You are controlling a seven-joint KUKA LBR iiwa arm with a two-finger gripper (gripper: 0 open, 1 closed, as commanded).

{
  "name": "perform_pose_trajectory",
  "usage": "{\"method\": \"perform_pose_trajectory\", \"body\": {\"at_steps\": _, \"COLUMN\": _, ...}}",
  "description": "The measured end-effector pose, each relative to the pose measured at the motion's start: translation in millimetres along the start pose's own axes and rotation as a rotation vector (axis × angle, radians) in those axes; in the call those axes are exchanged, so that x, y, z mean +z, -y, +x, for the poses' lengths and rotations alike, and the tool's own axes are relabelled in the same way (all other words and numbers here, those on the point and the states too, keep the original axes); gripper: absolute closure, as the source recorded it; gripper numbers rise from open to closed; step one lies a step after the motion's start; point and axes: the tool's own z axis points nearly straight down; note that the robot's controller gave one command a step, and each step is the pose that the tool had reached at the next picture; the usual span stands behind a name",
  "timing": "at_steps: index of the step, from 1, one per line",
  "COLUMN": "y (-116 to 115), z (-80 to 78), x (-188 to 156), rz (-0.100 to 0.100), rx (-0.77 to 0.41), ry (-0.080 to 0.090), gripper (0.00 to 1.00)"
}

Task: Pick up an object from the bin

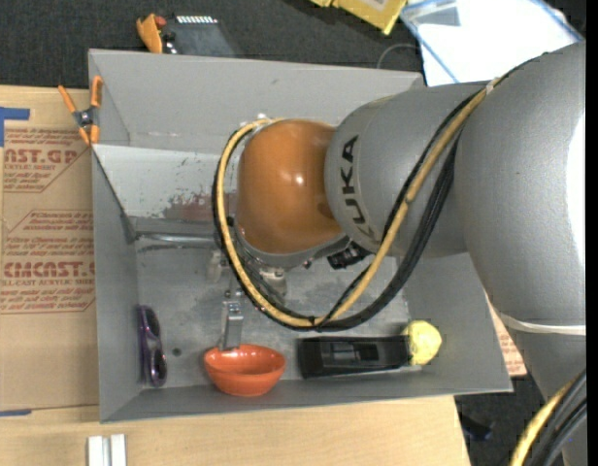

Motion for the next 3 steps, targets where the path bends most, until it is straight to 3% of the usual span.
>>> {"method": "perform_pose_trajectory", "body": {"at_steps": 1, "y": 0.5, "z": -2.1, "x": -3.5, "rz": -0.001, "rx": 0.001, "ry": 0.007, "gripper": 0.00}}
{"method": "perform_pose_trajectory", "body": {"at_steps": 2, "y": 21.9, "z": -25.0, "x": 33.2, "rz": -0.003, "rx": -0.219, "ry": 0.017, "gripper": 0.00}}
{"method": "perform_pose_trajectory", "body": {"at_steps": 3, "y": 61.2, "z": 31.4, "x": 41.2, "rz": -0.001, "rx": -0.339, "ry": 0.008, "gripper": 0.00}}
